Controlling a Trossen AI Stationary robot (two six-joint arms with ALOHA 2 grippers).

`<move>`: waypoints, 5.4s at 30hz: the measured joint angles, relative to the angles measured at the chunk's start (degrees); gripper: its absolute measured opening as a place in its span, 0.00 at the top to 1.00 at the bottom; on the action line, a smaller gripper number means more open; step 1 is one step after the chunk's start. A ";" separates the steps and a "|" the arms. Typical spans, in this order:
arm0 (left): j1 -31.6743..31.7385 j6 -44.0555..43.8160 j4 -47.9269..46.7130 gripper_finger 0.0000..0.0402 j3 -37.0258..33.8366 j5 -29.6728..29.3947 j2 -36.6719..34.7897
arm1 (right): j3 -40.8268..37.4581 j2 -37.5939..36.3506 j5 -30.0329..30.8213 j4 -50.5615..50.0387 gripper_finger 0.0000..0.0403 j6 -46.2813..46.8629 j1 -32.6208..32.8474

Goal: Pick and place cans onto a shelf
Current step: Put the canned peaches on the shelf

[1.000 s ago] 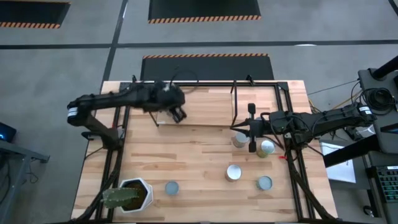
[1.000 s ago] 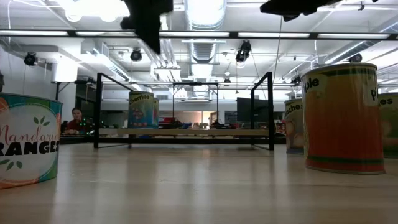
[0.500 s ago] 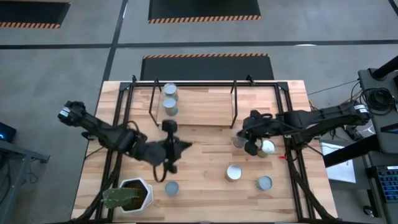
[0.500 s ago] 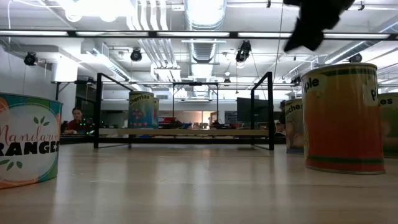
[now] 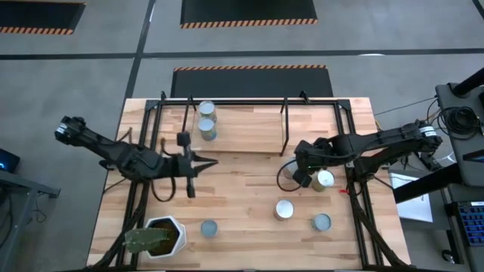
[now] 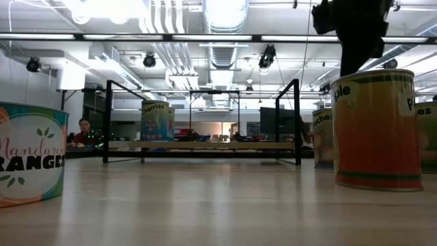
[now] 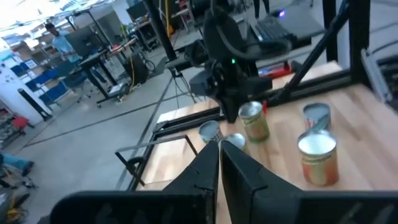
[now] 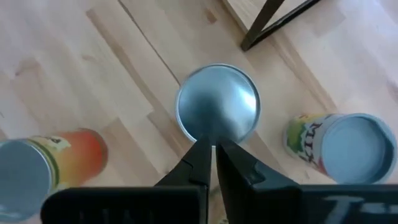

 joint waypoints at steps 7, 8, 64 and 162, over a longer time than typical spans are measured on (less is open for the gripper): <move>-0.02 -2.89 -0.20 1.00 -2.05 0.05 -2.27 | 2.74 4.18 0.02 -0.39 0.73 2.62 0.00; -0.02 -2.78 -0.16 1.00 -2.09 0.05 -2.08 | 3.10 4.78 0.10 -0.63 0.68 3.19 0.00; 0.00 -0.32 2.57 1.00 -5.27 0.21 -3.46 | 18.52 12.73 -6.04 -8.68 0.20 -5.11 -0.81; 0.00 -1.01 0.37 1.00 -5.57 0.09 -6.42 | 47.91 47.78 -0.86 11.44 0.98 -68.97 -19.95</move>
